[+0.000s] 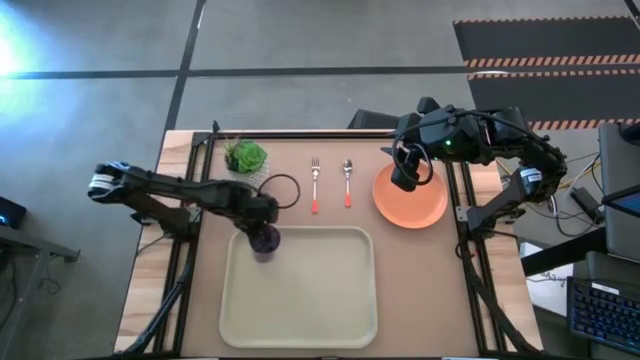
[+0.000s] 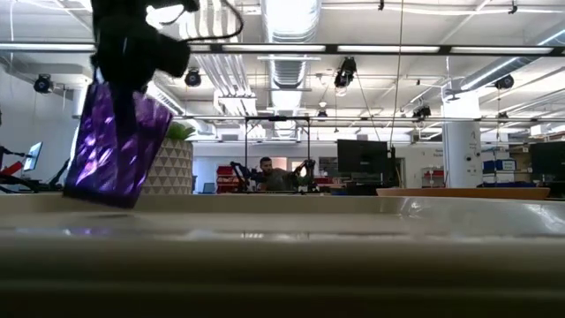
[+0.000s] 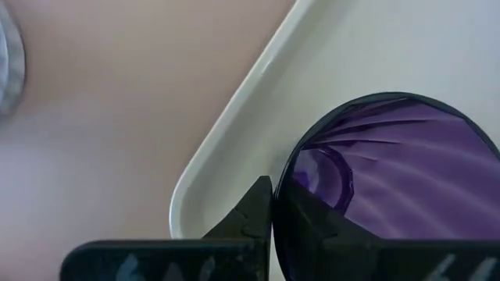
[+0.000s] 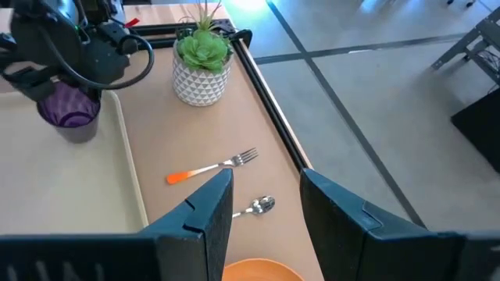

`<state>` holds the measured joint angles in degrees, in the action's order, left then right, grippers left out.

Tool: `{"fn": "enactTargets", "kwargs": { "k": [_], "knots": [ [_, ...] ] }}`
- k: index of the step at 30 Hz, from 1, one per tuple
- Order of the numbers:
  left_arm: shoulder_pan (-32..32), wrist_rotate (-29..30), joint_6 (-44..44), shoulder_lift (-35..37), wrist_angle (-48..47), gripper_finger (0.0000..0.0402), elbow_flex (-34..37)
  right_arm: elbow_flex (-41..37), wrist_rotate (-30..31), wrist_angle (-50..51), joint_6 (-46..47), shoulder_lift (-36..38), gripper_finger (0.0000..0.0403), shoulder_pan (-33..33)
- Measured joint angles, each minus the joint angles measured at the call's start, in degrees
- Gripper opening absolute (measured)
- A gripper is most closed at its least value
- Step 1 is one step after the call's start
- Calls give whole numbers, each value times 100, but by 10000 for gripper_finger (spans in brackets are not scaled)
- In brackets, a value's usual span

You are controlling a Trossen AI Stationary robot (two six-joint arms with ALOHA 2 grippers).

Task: Pick and place plate/cup/fork/spoon on tray
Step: Put the violet cup on the gray serving tray

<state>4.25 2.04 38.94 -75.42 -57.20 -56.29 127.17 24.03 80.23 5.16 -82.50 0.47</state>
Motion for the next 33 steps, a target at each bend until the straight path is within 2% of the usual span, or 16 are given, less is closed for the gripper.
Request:
{"fn": "enactTargets", "kwargs": {
  "k": [7,19,27,33],
  "knots": [
    [-9,-18,143,384,248,0,535,0,-2,-1,252,-2,139,0],
    [15,-124,120,442,445,2,599,0,-2,0,403,-7,139,0],
    [31,-331,115,428,408,53,596,0,-2,-2,397,-7,139,-2],
    [31,-446,118,460,411,82,297,0,-2,0,381,-7,139,0]
  ]
}}
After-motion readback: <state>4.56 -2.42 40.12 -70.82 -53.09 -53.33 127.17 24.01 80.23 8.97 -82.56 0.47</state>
